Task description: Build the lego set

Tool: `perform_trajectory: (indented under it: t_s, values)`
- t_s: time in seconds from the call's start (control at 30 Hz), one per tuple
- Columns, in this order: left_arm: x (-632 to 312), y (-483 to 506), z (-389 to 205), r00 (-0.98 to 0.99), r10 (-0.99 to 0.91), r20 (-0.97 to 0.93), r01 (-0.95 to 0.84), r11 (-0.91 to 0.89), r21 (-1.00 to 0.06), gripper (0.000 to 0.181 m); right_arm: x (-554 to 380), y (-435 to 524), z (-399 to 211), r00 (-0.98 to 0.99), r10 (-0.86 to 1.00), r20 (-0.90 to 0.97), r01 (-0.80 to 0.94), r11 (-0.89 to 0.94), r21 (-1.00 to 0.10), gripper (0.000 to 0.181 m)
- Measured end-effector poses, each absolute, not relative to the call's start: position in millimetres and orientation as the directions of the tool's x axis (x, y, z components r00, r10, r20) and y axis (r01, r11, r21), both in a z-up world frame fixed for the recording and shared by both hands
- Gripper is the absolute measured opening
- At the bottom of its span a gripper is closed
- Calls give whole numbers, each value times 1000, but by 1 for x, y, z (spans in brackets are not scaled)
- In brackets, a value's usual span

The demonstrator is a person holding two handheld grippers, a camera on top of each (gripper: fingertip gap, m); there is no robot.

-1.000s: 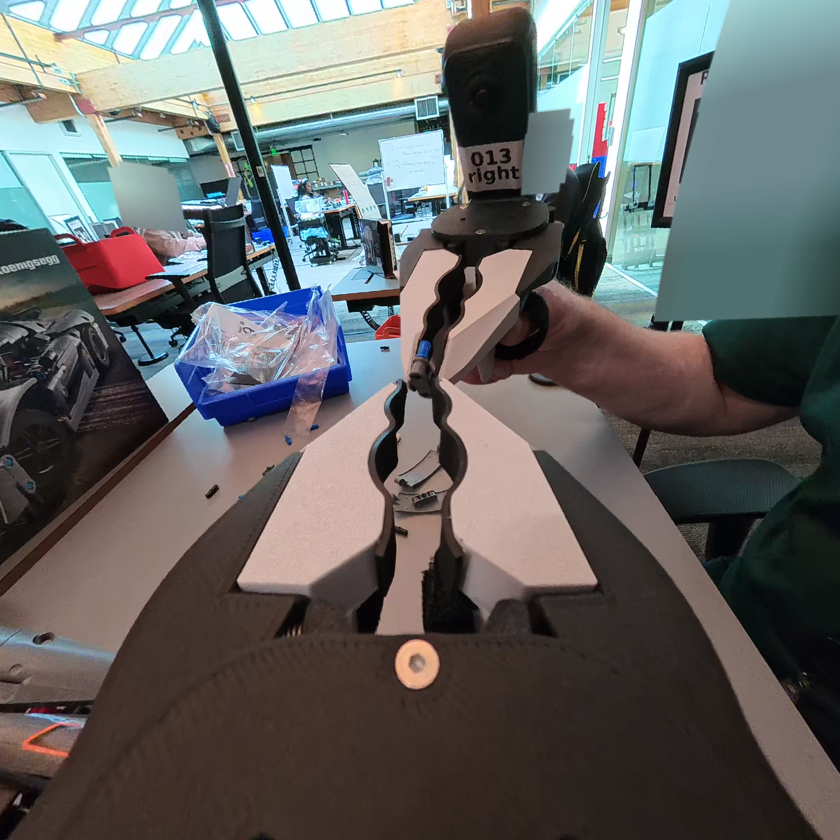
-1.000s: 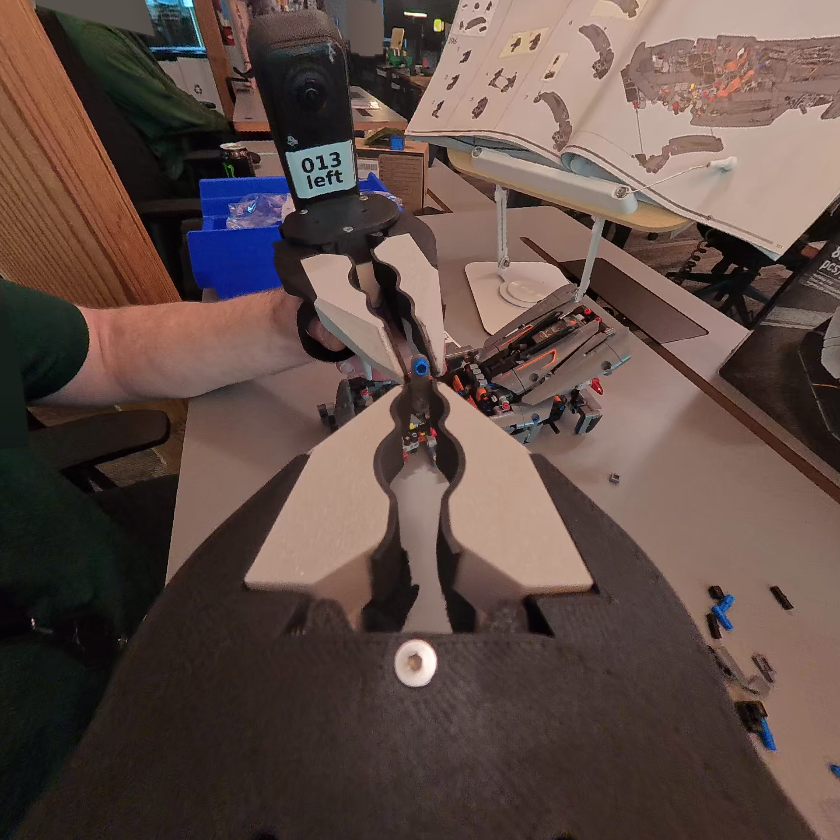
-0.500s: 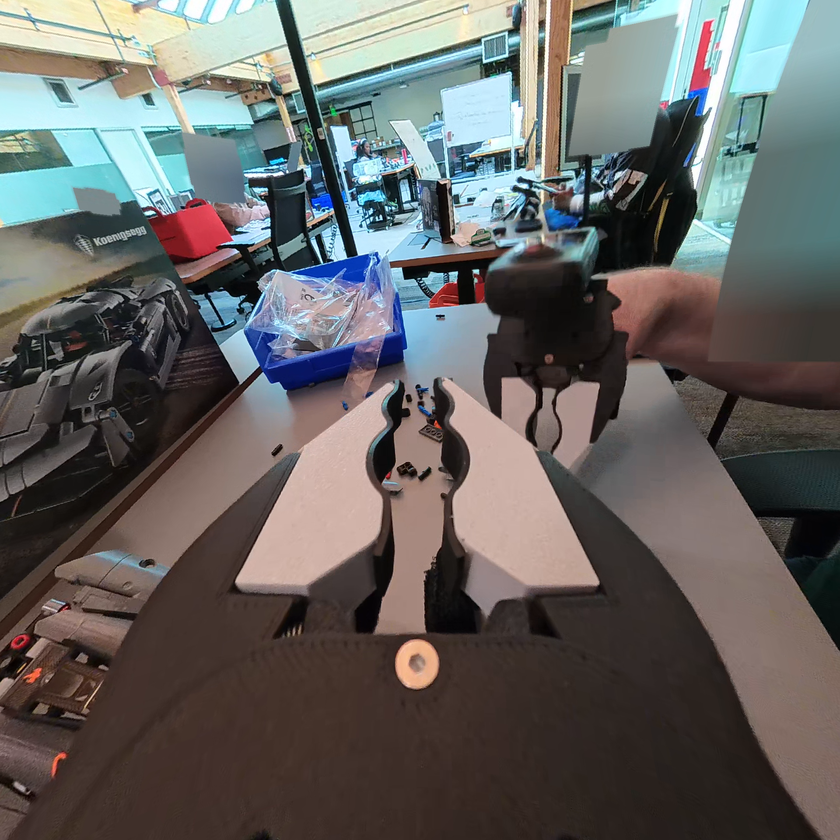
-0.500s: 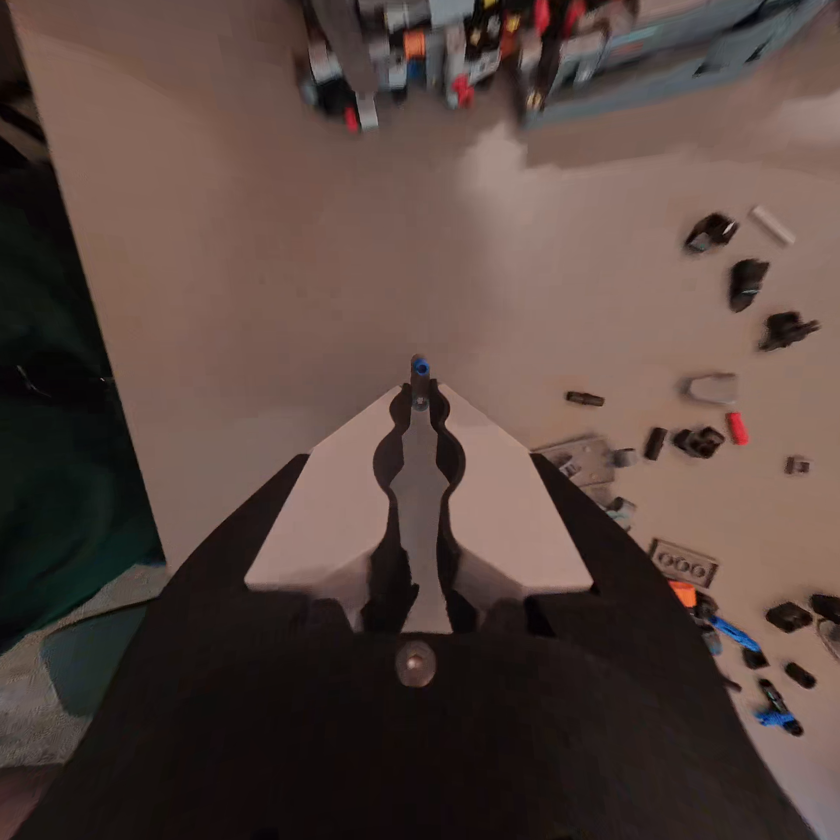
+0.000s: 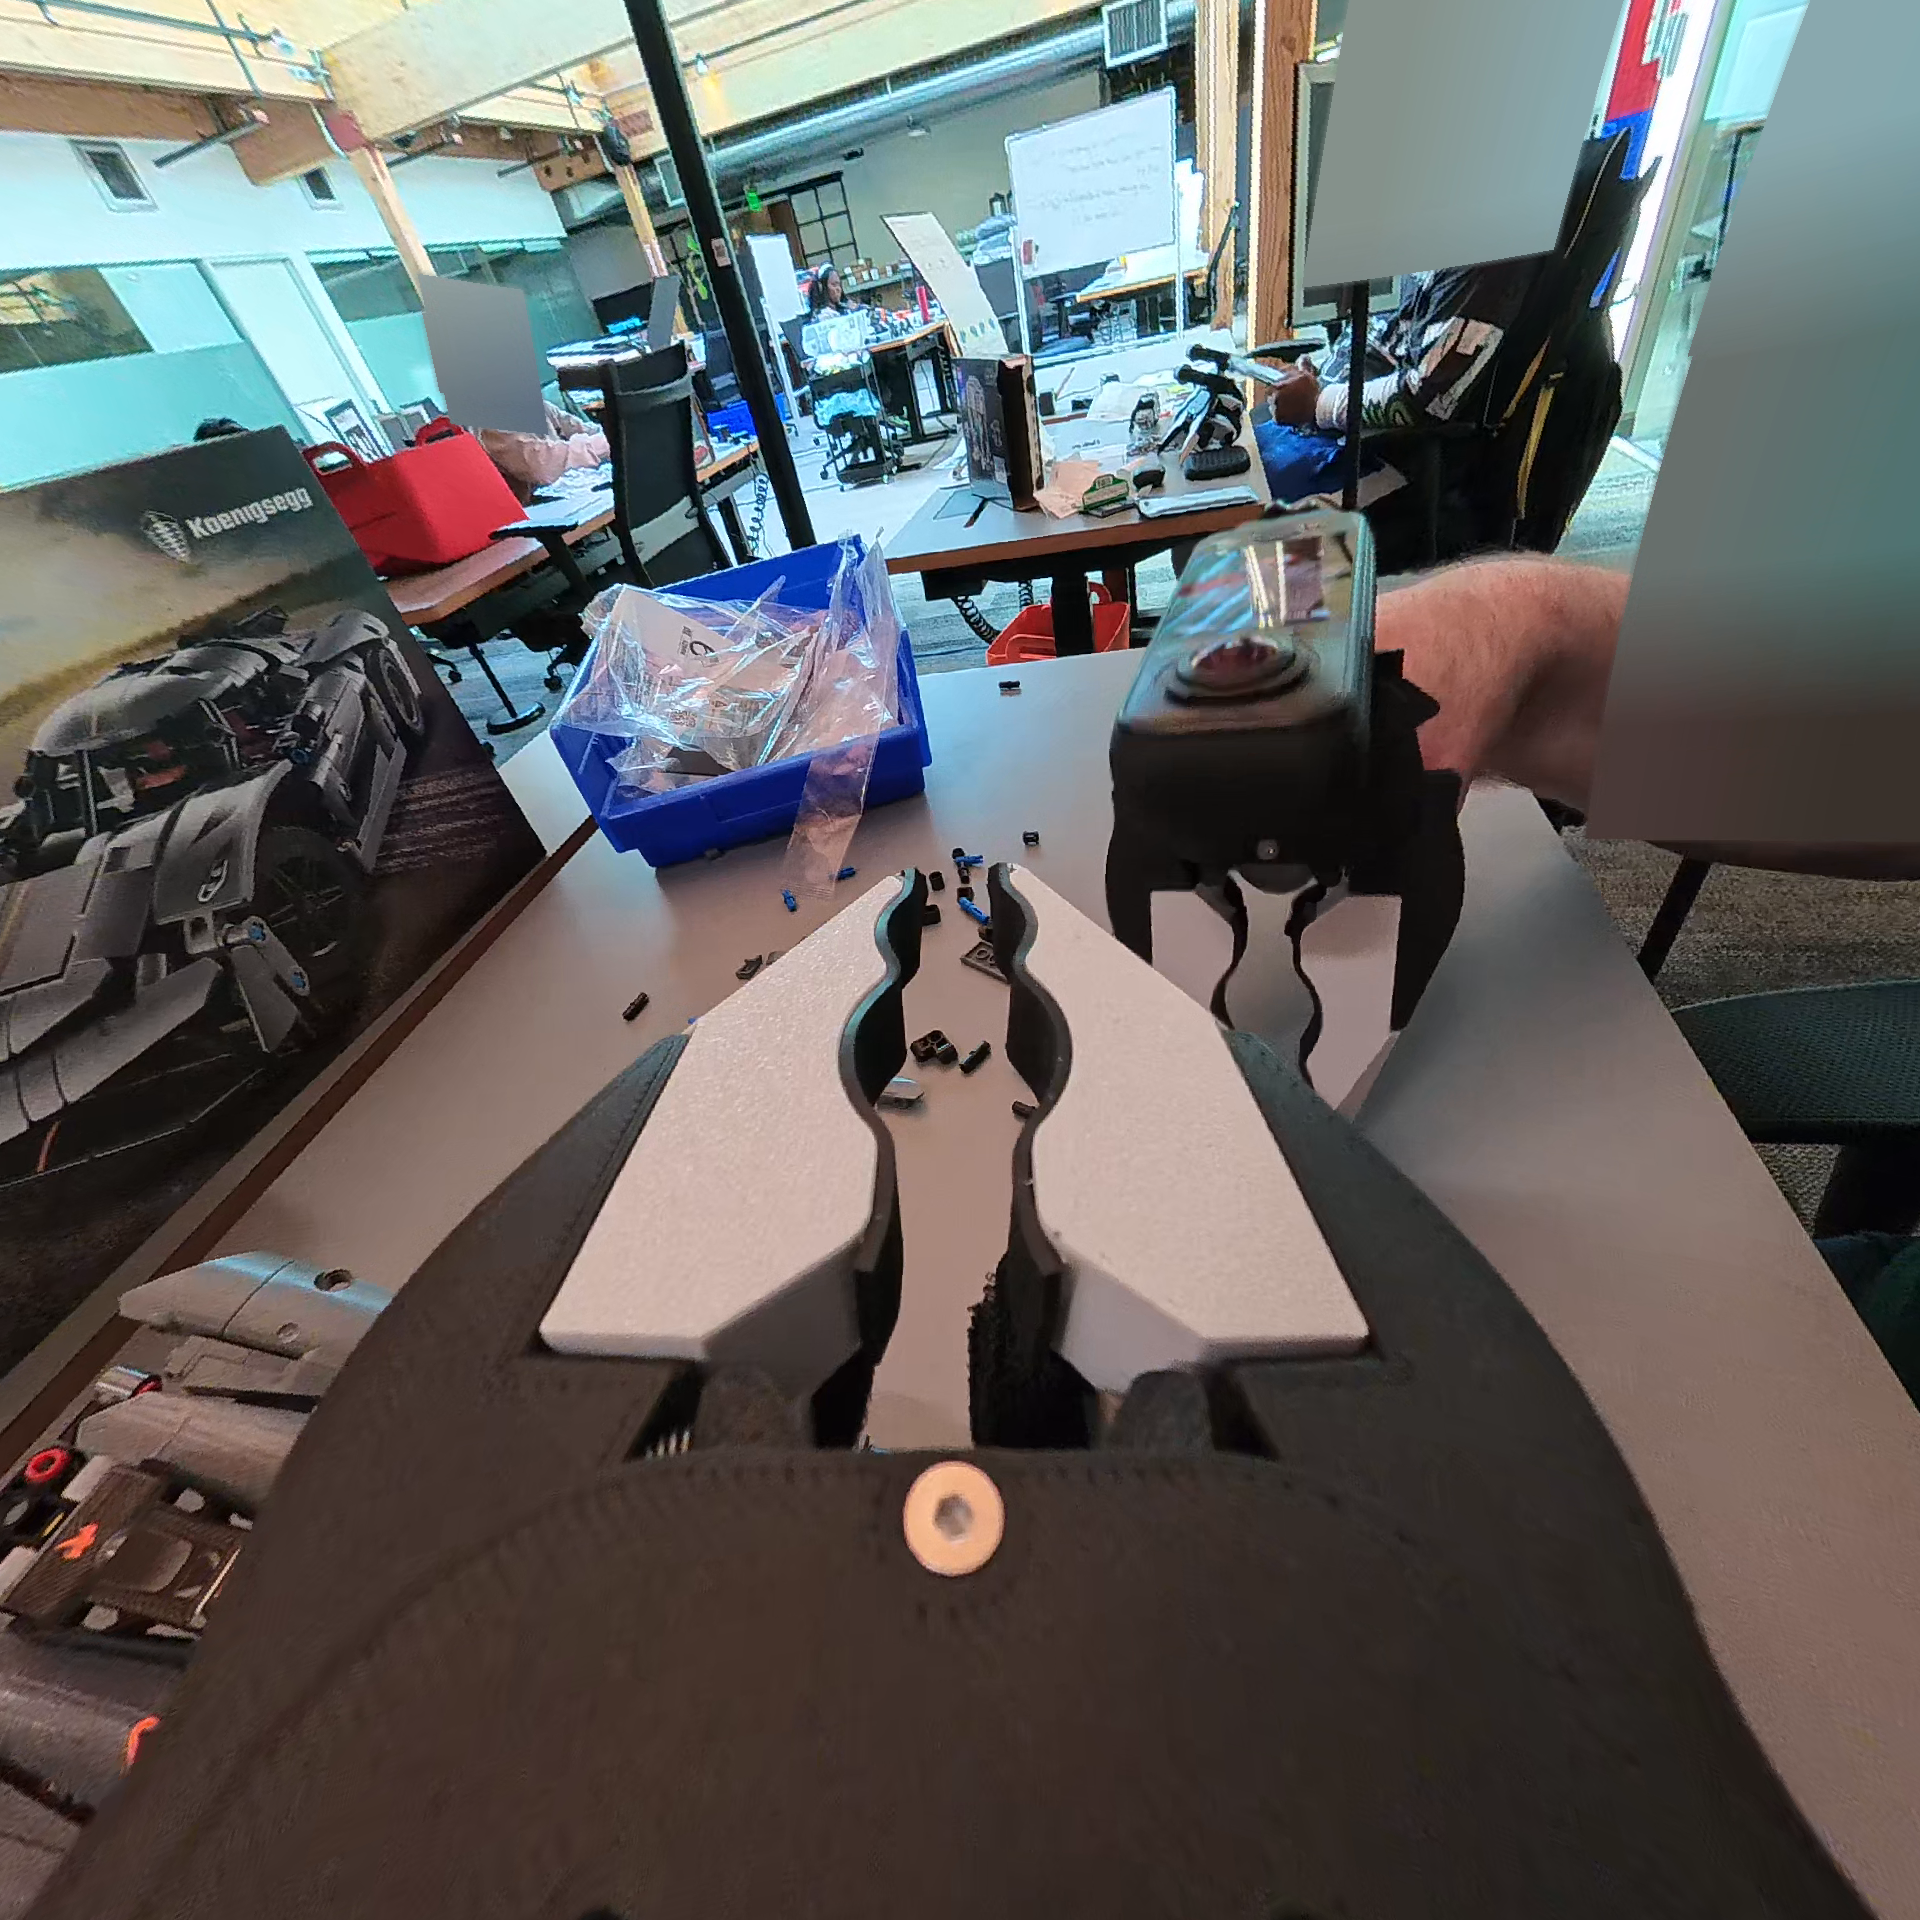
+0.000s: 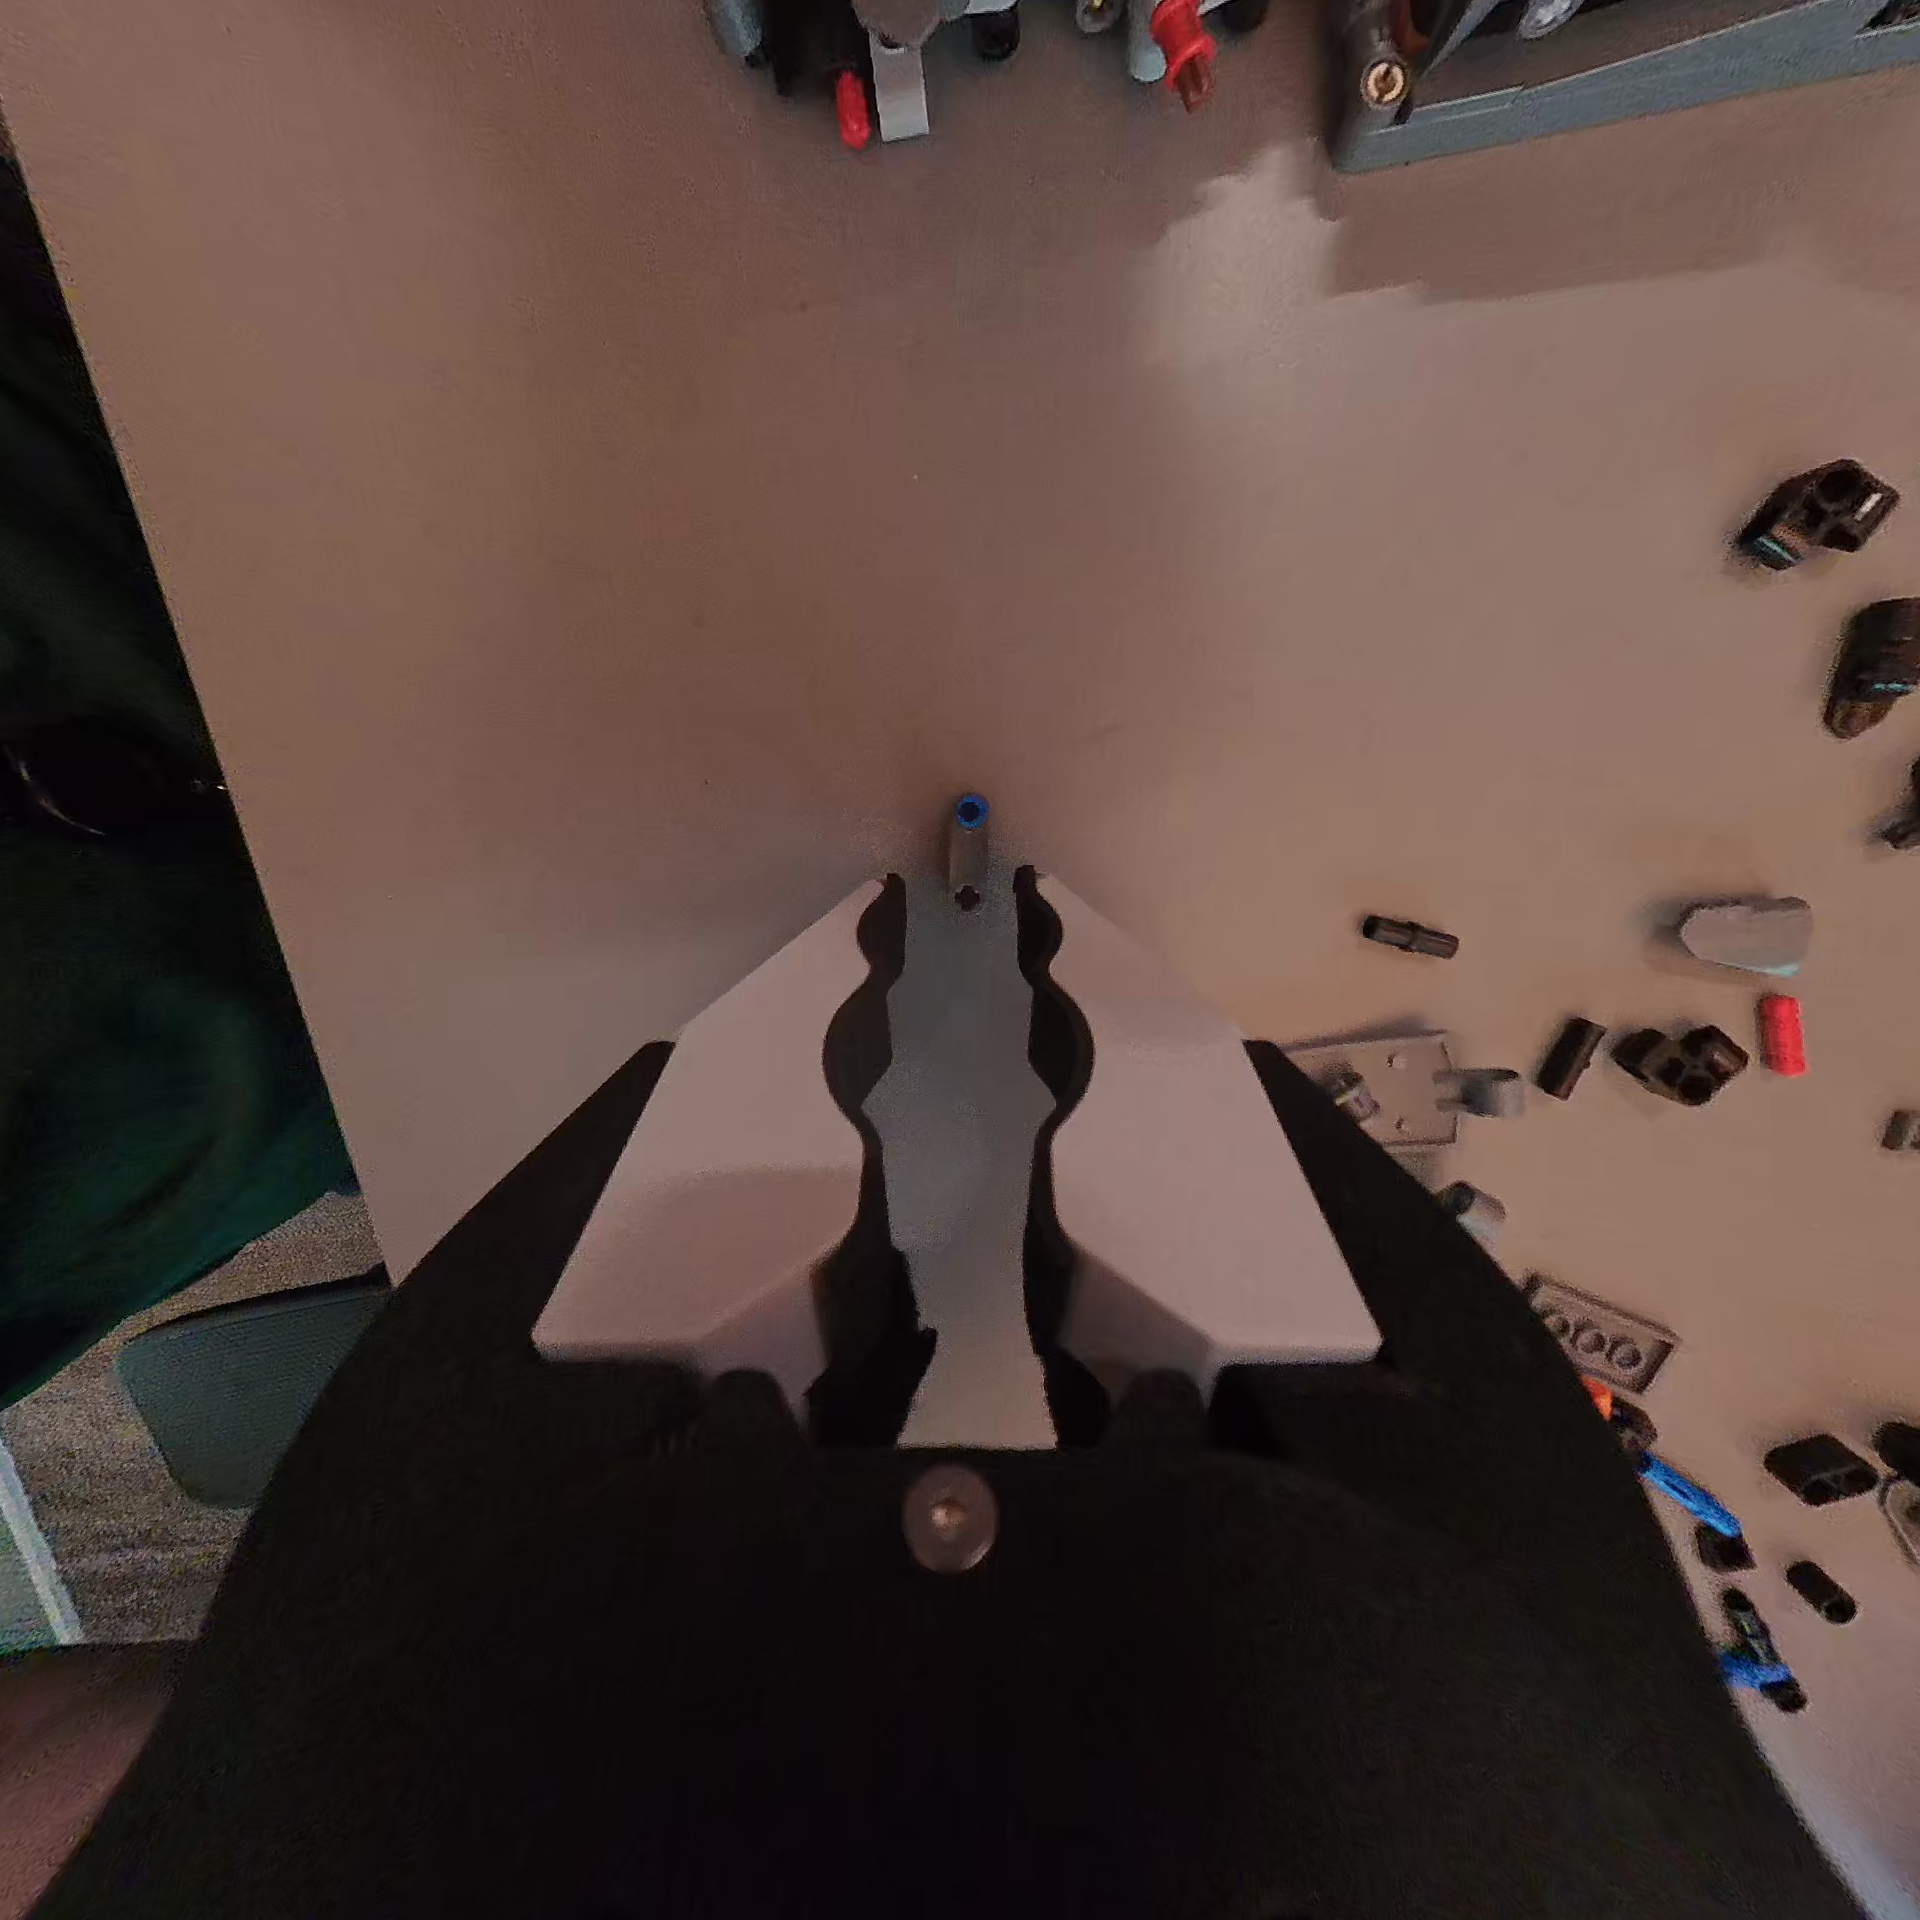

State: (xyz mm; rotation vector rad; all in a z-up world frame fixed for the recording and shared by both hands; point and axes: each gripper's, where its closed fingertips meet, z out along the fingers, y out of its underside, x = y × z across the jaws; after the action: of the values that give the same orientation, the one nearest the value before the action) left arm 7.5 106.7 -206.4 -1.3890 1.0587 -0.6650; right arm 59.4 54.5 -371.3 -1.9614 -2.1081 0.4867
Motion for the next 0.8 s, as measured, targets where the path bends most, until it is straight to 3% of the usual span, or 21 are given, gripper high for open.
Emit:
perform_trajectory:
  t_s: [0.03, 0.33, 0.47, 0.8]
  values:
    - [7, 107, -206, 422, -884, -201, -204, 123, -971, 10, 61, 55, -367, -79, 995, -66, 916, 47, -398, 20]
    - [1, 116, -202, 487, -843, -228, -210, 141, -968, 10, 98, 128, -289, 197, 977, 77, 798, -114, -592, 14]
    - [-5, 123, -201, 527, -819, -228, -210, 135, -968, 9, 111, 176, -274, 319, 931, 178, 783, -153, -603, 14]
    - [-12, 130, -202, 565, -793, -229, -213, 127, -969, 8, 97, 266, -322, 404, 906, 127, 783, -270, -561, 18]
